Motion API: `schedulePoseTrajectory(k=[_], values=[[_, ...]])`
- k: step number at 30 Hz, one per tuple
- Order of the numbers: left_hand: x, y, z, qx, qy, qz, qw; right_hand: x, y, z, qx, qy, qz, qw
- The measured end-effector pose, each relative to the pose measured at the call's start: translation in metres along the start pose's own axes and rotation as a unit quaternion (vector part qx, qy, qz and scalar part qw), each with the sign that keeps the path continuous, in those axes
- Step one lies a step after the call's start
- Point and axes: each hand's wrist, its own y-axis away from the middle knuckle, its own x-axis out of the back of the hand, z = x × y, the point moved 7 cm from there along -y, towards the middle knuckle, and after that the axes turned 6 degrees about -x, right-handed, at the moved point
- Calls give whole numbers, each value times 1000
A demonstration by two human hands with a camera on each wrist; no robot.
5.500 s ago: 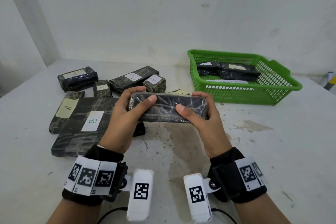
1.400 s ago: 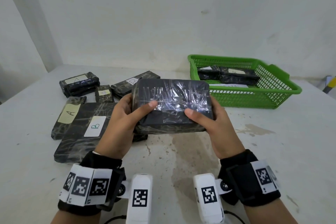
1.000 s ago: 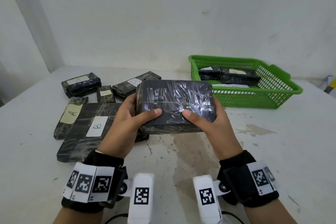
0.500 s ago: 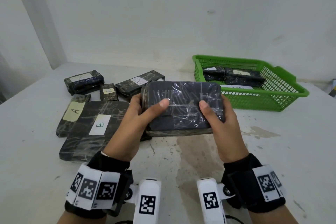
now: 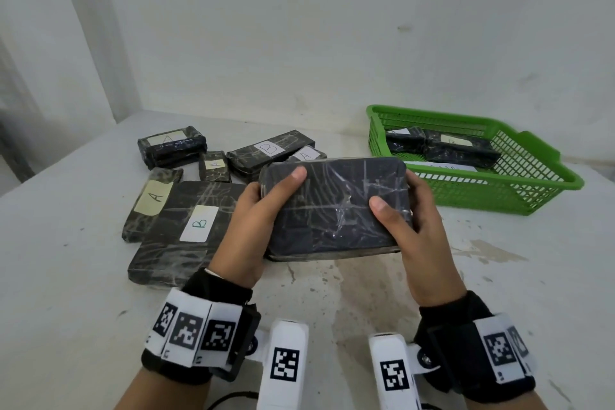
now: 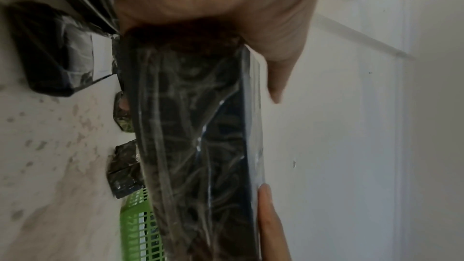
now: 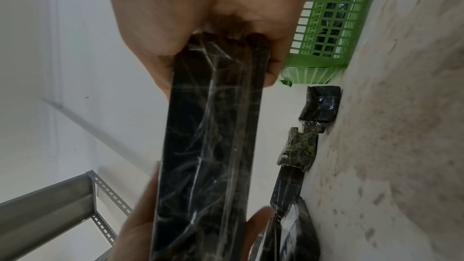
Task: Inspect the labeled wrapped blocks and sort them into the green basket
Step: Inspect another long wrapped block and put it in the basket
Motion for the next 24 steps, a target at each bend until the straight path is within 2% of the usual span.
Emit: schedulePoseTrajectory(k=[7,11,14,18,21,24], values=[[6,-3,-1,-7,-11,15,1000,0,-7,18,-78,-71,-8,994],[2,-2,2,-23,-24,-6,999,0,-6,5,-43,-108,-14,993],[-6,1,6,-27,-44,-57,997,3,-6,-2,-5,-137,-20,990],[-15,7,15,-37,-10,-111,993,5,-11,2,-10,-91,-41,995],[-11,3,17,-44,4,-99,994,4,-12,8,-28,-57,-49,997],[-8,0,16,-64,2,-79,995,4,-10,13,-39,-70,-47,996]])
